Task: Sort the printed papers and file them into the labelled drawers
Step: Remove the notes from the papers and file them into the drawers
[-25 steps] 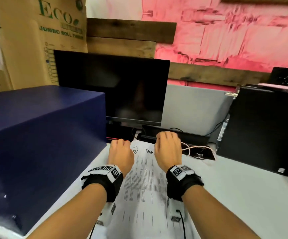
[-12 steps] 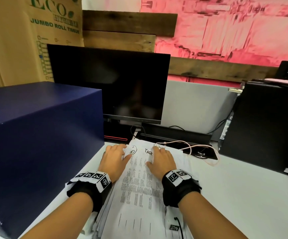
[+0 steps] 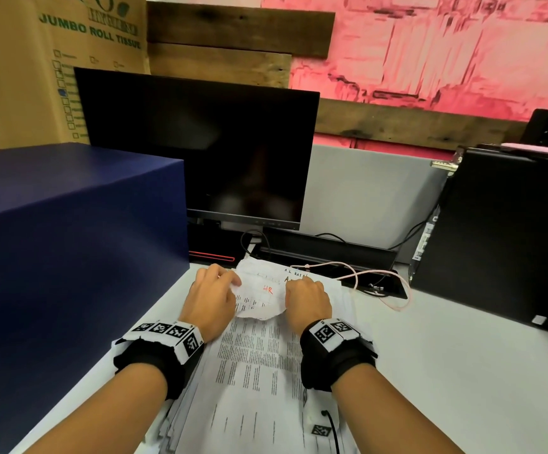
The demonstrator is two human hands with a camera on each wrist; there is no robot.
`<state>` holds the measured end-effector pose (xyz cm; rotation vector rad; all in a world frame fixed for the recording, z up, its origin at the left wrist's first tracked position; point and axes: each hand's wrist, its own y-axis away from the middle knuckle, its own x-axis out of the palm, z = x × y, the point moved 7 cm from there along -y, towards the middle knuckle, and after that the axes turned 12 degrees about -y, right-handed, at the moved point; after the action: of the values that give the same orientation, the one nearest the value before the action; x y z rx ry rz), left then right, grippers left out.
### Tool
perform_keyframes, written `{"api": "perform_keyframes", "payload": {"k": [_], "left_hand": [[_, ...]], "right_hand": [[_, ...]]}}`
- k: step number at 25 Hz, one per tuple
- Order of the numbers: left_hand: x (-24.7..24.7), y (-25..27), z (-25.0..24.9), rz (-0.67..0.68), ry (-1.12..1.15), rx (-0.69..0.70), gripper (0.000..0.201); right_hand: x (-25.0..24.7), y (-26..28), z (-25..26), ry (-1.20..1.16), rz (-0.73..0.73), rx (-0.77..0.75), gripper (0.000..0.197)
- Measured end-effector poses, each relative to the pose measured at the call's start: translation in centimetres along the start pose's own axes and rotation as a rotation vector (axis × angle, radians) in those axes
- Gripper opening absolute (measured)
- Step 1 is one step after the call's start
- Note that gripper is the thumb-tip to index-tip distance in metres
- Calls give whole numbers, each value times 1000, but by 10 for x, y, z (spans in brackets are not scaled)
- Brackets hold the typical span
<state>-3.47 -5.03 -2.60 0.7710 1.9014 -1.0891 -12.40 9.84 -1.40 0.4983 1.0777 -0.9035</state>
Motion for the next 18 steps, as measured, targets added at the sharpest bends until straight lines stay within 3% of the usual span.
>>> {"api": "perform_keyframes", "payload": {"k": [5,11,13,15,18], "left_hand": [[3,-1,0,59,-65,-11,55],[-16,2,-3,-60,0,-49,28],[-23,5,-1,-84,77,-31,36],[-25,11,0,-16,218,-2,50],[-31,24,5,232,352,-36,28]], "right_hand": [[0,-2,-1,-32,-15,6,26],[0,-9,-2,-52,-135,-49,27],[-7,-9,-4,-60,-167,-61,24],[-22,-9,-3,-93,-204,-91,16],[-66,0,10,-174,-281,-170,12]]}}
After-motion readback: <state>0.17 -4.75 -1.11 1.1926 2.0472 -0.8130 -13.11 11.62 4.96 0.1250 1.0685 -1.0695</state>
